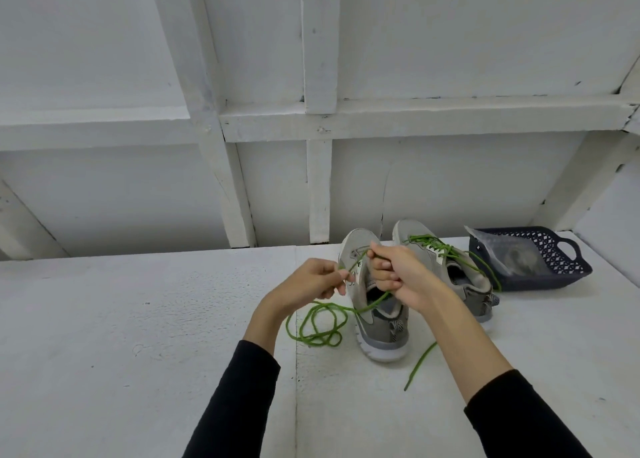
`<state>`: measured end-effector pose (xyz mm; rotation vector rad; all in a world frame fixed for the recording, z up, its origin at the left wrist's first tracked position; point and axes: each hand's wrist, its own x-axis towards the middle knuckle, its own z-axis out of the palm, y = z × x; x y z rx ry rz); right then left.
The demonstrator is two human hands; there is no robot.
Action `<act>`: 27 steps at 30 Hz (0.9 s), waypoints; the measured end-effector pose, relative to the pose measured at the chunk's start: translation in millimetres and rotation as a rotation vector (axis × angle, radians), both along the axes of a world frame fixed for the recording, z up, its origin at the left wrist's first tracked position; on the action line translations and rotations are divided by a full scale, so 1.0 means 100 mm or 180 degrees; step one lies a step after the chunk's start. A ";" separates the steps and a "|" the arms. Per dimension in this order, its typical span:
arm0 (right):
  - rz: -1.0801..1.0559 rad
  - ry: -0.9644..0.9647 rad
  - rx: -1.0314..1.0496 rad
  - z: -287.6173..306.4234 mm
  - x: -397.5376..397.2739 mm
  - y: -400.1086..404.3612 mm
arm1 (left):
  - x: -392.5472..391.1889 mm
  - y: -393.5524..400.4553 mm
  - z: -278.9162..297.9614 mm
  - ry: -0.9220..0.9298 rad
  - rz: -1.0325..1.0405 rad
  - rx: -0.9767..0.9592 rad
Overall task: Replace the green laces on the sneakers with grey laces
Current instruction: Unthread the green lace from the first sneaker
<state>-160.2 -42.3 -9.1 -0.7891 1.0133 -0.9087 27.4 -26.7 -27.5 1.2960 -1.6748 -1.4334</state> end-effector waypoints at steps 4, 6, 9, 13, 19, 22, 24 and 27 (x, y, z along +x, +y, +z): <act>0.0347 0.0385 -0.0524 0.14 0.12 0.21 | -0.10 -0.05 -0.05 -0.0701 0.0930 -0.0892; 0.0610 0.0690 -0.0672 0.13 0.19 0.33 | -0.15 -0.05 -0.05 -0.0200 0.1295 -0.0976; 0.0947 0.1049 -0.0644 -0.01 0.24 0.42 | -0.17 -0.10 0.00 0.1396 0.1549 -0.0275; 0.0889 0.1098 -0.0251 -0.17 0.19 0.39 | -0.05 -0.12 0.06 0.3532 0.1347 0.0776; 0.0256 0.0749 0.0119 -0.17 0.11 0.25 | 0.05 -0.07 0.09 0.3459 0.0992 0.0892; -0.0048 0.0362 0.0226 -0.11 0.03 0.13 | 0.11 0.03 0.13 0.1779 -0.0097 0.0607; -0.0126 0.0271 0.0187 -0.05 -0.02 0.07 | 0.11 0.08 0.11 0.0631 -0.0873 0.0531; -0.0068 0.0284 -0.0044 0.08 0.00 0.07 | 0.03 0.04 0.05 -0.0159 -0.0725 0.0358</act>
